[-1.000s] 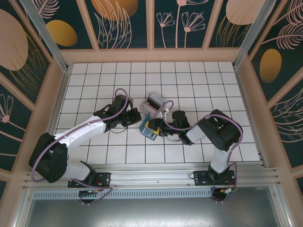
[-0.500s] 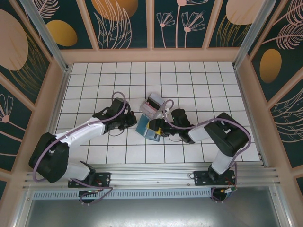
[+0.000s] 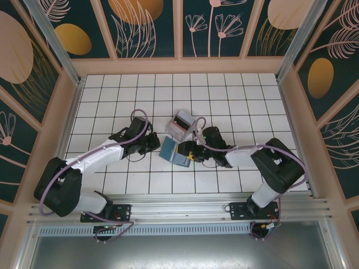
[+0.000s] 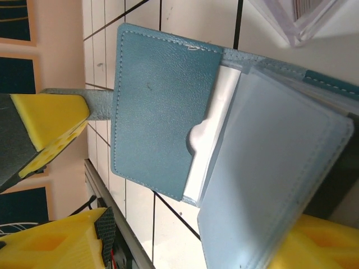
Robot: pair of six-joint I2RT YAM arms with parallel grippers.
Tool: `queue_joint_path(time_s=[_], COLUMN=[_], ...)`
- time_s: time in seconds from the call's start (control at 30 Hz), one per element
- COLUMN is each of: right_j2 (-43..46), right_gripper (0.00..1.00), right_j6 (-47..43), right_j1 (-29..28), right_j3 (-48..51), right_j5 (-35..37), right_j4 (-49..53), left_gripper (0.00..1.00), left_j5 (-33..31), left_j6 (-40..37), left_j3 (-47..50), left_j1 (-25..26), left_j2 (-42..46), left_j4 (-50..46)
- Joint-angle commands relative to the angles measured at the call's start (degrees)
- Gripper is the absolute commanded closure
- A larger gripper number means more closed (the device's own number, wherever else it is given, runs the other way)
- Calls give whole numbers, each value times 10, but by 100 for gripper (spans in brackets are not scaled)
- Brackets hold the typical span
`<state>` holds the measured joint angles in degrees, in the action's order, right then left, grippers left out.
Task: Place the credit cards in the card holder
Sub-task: Flip over the card slot on the card holder.
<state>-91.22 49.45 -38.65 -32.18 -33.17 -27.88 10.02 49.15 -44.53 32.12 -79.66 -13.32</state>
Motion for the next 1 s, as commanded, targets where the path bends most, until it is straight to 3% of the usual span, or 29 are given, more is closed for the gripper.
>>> queue_joint_path(time_s=[0.0,0.97], right_j2=[27,58], right_gripper=[30,30], right_j6=[-30,-41], right_j1=[4,4], right_j3=[-22,-41], right_j5=[17,24], right_j4=[52,108], left_gripper=[100,100], left_j5=[-3,1], left_j6=[-11,-11], left_j3=[-2,1], left_j1=[-6,-6], left_j2=[13,10], left_j4=[-6,4])
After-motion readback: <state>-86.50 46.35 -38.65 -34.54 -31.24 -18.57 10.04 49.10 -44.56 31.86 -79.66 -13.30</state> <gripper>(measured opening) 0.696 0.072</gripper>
